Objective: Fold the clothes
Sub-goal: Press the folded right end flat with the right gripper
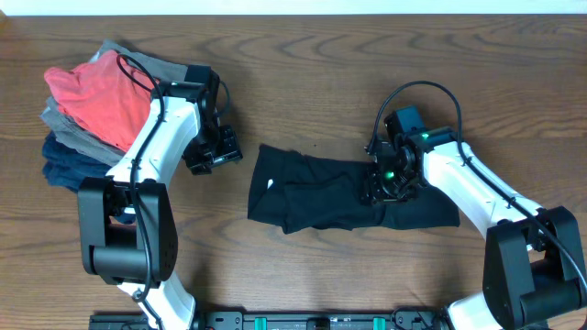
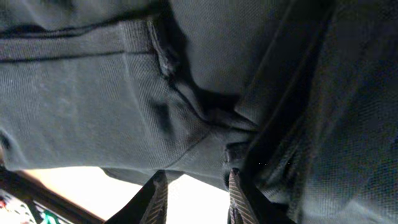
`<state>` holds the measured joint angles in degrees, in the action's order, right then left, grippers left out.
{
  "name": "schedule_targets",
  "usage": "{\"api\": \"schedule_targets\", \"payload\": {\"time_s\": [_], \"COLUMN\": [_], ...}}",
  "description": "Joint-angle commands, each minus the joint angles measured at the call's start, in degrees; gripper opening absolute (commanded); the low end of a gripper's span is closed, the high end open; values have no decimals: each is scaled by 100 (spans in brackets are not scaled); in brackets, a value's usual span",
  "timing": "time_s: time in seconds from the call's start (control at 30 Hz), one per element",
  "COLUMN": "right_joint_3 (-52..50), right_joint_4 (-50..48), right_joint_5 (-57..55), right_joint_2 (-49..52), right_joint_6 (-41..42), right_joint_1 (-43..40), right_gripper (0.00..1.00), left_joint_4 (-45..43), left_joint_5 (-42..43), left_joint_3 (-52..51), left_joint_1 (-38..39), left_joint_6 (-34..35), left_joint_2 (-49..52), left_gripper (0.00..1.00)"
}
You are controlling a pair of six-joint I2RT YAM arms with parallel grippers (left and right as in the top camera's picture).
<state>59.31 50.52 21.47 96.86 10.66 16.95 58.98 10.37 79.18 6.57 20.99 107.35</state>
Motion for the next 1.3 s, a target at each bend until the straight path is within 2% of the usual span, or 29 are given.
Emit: {"api": "schedule_targets", "payload": {"time_s": [0.0, 0.1, 0.2, 0.47, 0.67, 0.7, 0.9, 1.1, 1.17, 1.23, 1.27], "right_joint_3": [192, 299, 297, 295, 293, 293, 258, 11, -74, -129, -162], "right_joint_4": [-22, -74, -302, -767, -490, -411, -190, -553, -702, -813, -881], "right_joint_5": [-654, -1593, -1954, -1801, -2511, -2610, -2203, -2208, -2210, -2214, -2214], "right_joint_2": [-22, -22, -20, -22, -31, -31, -31, -28, -22, -17, -15], "right_joint_6": [411, 914, 955, 691, 1244, 1296, 1290, 1294, 1296, 1338, 1364], "right_joint_1": [-37, -39, -37, -39, -48, -48, 33, 205, 227, 229, 229], "right_gripper": [32, 33, 36, 37, 36, 36, 37, 43, 40, 33, 26], "left_joint_4": [35, 35, 35, 35, 48, 59, 28, 11, 11, 11, 11], "left_joint_5": [17, 20, 20, 20, 20, 22, 122, 122, 122, 122, 122], "left_joint_3": [55, 55, 55, 55, 55, 52, -195, -295, -295, -295, -295], "left_joint_1": [4, 4, 4, 4, 4, 4, 4, 4, 4, 4, 4], "left_joint_6": [-13, -13, -13, -13, -13, -13, -33, -31, -31, -31, -31], "left_joint_2": [-31, -31, -31, -31, -31, -31, -31, -31, -31, -31, -31], "left_gripper": [60, 60, 60, 60, 61, 64, 68, 68, 68, 68, 68]}}
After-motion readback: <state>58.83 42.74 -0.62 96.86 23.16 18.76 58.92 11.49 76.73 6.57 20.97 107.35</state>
